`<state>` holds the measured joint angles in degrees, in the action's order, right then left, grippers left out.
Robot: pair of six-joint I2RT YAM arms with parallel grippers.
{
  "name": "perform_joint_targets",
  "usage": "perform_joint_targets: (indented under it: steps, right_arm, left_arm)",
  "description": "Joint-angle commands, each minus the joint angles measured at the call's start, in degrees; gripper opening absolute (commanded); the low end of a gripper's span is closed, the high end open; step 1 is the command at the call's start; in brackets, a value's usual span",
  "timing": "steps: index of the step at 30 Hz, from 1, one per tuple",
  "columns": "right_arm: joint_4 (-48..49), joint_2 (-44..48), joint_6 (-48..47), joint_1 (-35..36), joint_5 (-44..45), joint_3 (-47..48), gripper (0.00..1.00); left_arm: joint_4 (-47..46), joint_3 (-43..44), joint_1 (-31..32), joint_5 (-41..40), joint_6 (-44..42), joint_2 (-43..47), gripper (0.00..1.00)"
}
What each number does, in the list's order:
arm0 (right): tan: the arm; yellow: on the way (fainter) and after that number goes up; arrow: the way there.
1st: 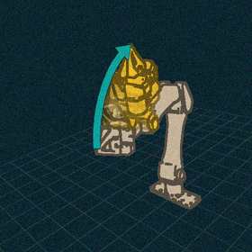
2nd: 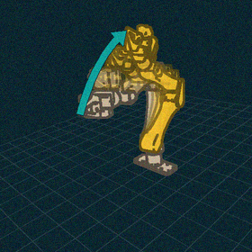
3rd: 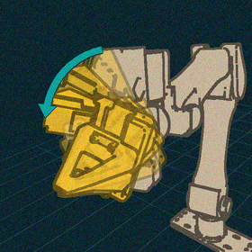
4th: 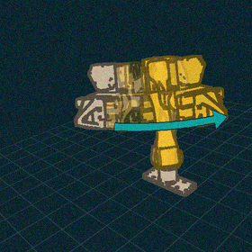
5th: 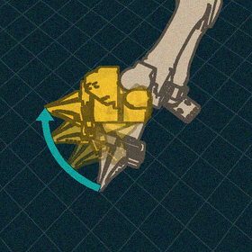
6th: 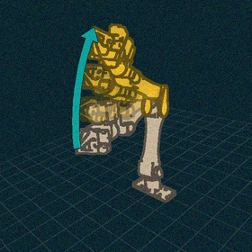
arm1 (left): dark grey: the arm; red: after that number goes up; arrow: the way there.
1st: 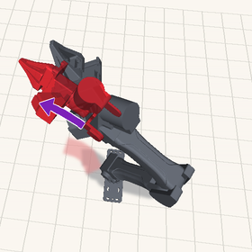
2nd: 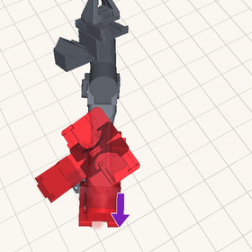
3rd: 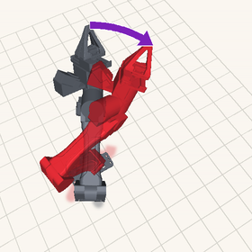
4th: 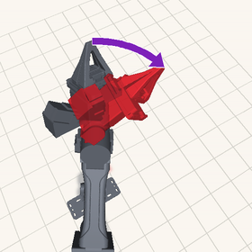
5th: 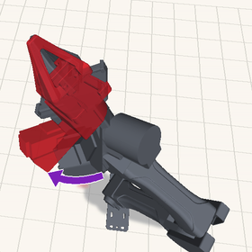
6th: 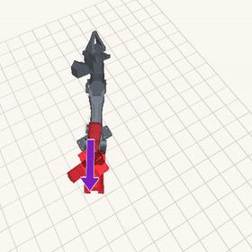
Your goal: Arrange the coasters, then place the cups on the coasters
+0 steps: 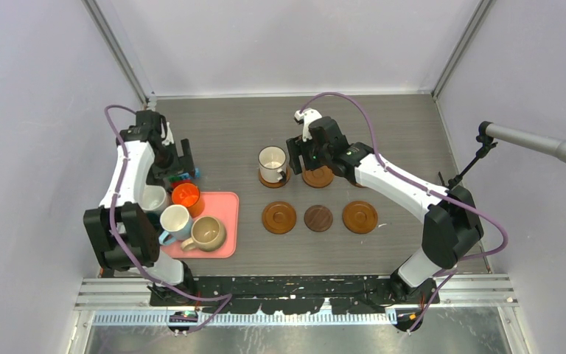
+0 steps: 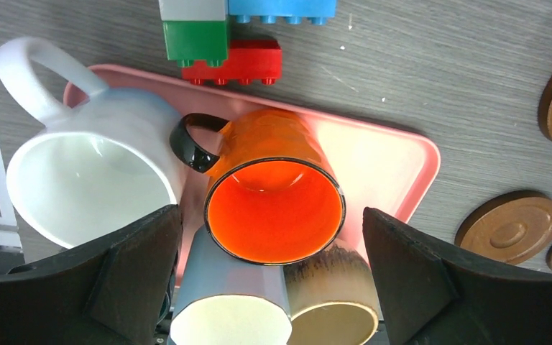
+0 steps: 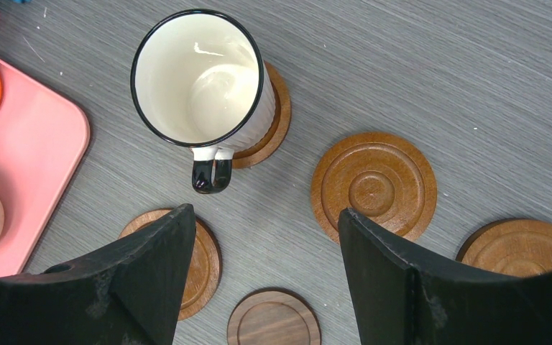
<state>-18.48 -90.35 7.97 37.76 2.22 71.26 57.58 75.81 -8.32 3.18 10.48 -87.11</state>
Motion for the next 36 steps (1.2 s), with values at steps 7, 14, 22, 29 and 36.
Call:
perform_joint_targets:
  steps: [7, 14, 22, 29, 36]
  right_arm:
    - [1.52, 1.68, 0.43, -0.3, 0.08, 0.3, 0.77]
    - [1.47, 1.23, 0.7, -0.45, -0.31, 0.52, 0.77]
    - [1.51, 1.17, 0.75, -0.44, -0.75, 0.42, 0.78]
    - [1.52, 1.63, 0.67, -0.5, -1.35, -0.02, 0.78]
    - [1.28, 2.15, 0.75, -0.5, -1.43, -0.26, 0.78]
  left_arm:
    - [2.09, -3.12, 0.12, 1.04, 4.22, -1.61, 1.0]
    - [0.57, -4.9, 0.1, 0.32, 5.59, -3.37, 1.0]
    - [-4.74, -4.15, 0.13, 2.52, 5.47, -5.69, 1.0]
    - [-8.24, -3.57, 0.13, 6.06, 2.47, -7.84, 1.0]
    - [-10.75, -3.37, 1.73, 10.69, -2.47, -8.2, 1.0]
